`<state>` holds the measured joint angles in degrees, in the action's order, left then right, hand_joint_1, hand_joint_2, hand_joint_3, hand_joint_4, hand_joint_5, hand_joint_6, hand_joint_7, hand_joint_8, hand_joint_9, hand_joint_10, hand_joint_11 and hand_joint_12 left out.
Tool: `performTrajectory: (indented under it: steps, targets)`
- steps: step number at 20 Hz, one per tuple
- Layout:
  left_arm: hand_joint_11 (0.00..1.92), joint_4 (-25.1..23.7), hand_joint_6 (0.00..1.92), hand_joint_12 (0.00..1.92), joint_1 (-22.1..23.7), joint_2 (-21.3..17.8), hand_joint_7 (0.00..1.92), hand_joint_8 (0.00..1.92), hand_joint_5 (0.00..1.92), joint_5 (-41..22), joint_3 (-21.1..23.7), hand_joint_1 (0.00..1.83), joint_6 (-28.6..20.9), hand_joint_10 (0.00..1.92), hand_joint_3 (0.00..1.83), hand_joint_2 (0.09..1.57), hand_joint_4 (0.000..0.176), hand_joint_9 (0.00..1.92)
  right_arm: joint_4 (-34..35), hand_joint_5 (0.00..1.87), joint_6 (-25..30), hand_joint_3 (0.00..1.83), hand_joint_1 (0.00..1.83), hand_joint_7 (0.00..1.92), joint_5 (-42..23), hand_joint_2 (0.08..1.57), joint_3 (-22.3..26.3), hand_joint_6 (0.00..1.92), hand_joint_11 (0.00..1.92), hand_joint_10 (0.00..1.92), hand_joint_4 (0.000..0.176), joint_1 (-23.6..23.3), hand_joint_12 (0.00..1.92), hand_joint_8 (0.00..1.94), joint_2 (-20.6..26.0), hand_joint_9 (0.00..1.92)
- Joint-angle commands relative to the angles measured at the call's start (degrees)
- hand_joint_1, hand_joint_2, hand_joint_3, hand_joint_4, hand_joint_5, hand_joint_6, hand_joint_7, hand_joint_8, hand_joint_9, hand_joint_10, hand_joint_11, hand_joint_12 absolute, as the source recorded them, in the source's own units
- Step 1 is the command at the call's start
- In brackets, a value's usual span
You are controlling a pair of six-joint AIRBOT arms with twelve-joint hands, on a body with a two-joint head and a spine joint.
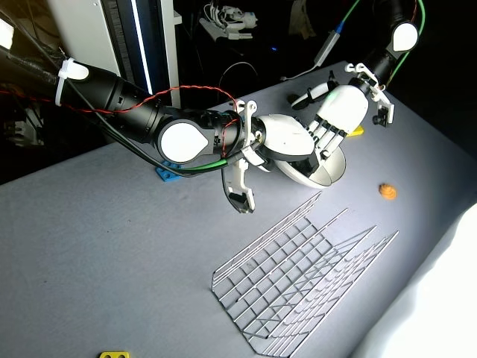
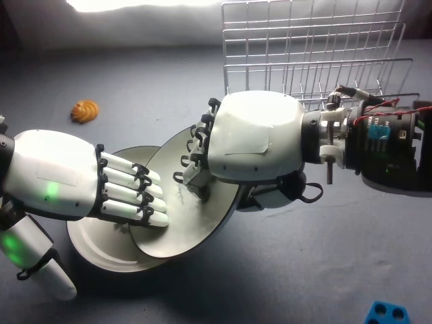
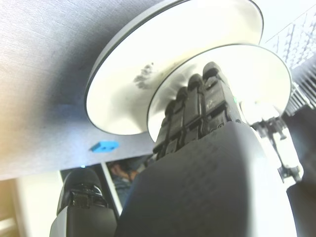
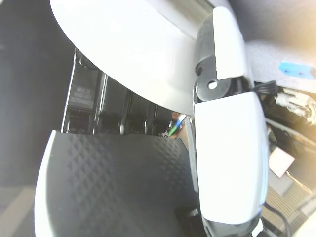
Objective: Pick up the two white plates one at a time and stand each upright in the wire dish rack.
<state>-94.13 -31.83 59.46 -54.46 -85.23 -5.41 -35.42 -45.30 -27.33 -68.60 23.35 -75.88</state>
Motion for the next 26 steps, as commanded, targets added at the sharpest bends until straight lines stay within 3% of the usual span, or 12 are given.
performTrajectory:
  steps: [1, 6, 13, 21, 26]
  targets:
    - [0.00, 1.70, 0.00, 0.00, 0.18, 0.26, 0.01, 0.00, 0.01, -0.94, 0.38, 0.00, -0.18, 0.00, 0.00, 1.03, 0.000, 0.01, 1.71, 0.93, 0.23, 0.00, 1.38, 1.04, -4.29, 1.10, 0.07, 1.02, 0.85, 1.09, 0.000, -0.20, 0.98, 0.84, -0.11, 0.97]
    - [0.02, 3.45, 0.01, 0.01, 2.51, -2.92, 0.04, 0.01, 0.04, -1.44, 3.13, 0.00, -1.55, 0.01, 0.00, 1.04, 0.000, 0.03, 1.73, 0.87, 1.37, 0.00, 1.37, 0.98, -4.66, 1.12, 0.37, 1.12, 0.81, 1.16, 0.000, -0.87, 1.00, 0.92, 0.24, 0.92]
    - [0.00, 4.24, 0.00, 0.00, 7.59, -9.92, 0.01, 0.00, 0.01, -3.82, 6.43, 0.00, -5.68, 0.00, 0.00, 1.02, 0.000, 0.00, 1.72, 0.94, 4.29, 0.00, 1.38, 1.03, -4.63, 1.10, 4.91, 1.03, 0.85, 1.09, 0.000, -3.49, 0.95, 0.84, 3.39, 0.95]
    - [0.00, 4.25, 0.01, 0.00, 8.75, -19.14, 0.01, 0.00, 0.02, -6.21, 9.19, 0.00, -7.44, 0.00, 0.01, 1.05, 0.000, 0.01, 1.69, 0.90, 15.68, 0.00, 1.37, 1.00, -1.75, 1.11, 8.16, 1.09, 0.85, 1.11, 0.000, -7.28, 0.92, 0.90, 6.59, 0.94]
    - [0.01, 4.30, 0.01, 0.01, 8.76, -22.67, 0.03, 0.01, 0.04, -6.51, 8.78, 0.00, -10.67, 0.01, 0.00, 1.04, 0.000, 0.02, 1.09, 0.91, 18.59, 0.00, 1.37, 1.02, -1.04, 1.11, 10.57, 1.07, 0.83, 1.13, 0.000, -8.99, 0.96, 0.87, 8.63, 0.93]
